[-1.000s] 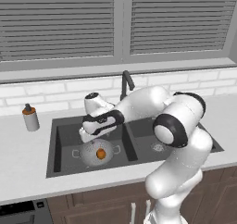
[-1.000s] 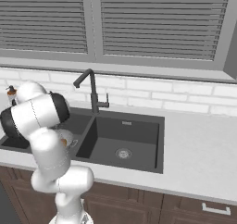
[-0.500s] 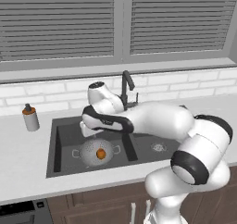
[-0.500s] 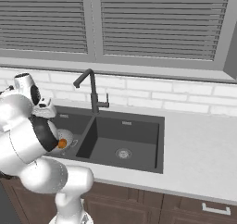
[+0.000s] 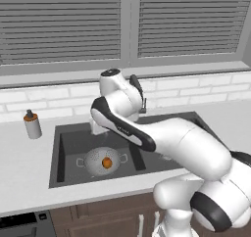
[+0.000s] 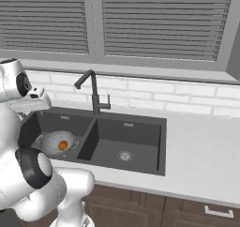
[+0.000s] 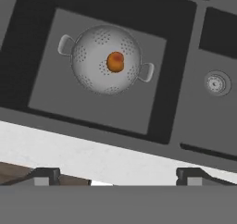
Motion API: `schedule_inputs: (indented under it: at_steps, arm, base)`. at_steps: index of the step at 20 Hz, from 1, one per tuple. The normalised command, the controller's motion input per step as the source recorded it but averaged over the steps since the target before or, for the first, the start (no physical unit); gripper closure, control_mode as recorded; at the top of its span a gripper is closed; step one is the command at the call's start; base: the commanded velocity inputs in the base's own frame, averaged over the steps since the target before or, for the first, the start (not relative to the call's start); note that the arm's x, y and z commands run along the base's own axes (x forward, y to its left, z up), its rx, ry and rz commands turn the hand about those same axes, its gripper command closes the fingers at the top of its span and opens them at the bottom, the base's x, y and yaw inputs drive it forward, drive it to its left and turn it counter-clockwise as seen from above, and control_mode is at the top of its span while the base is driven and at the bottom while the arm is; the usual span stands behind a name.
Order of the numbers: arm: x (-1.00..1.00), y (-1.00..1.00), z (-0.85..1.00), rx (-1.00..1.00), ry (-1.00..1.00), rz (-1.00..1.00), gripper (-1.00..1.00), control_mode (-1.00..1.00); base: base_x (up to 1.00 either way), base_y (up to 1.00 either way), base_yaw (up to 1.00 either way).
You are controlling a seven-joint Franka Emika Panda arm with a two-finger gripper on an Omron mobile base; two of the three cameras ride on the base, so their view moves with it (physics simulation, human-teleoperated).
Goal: Put the colander in the sink, put the peach in the colander, and turn on the sink faucet and pour water over the colander.
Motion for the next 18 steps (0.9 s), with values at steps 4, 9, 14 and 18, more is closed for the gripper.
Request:
schedule_inputs:
  at_steps: [4,9,14,18]
  arm:
    - [-0.49,-0.26,0.68,0.00,-0.11,0.00,-1.00,-1.00]
    - [-0.22,-0.36,0.71,0.00,-0.01,-0.01,-1.00,-1.00]
    - [-0.08,-0.53,0.60,0.05,0.02,-0.06,-1.00,-1.00]
    - [0.00,-0.53,0.51,0.00,0.06,-0.11,-1.00,-1.00]
  base:
    - [0.00,0.00,0.00]
    - [0.00,0.00,0.00]
    - [0.00,0.00,0.00]
    - [0.00,0.00,0.00]
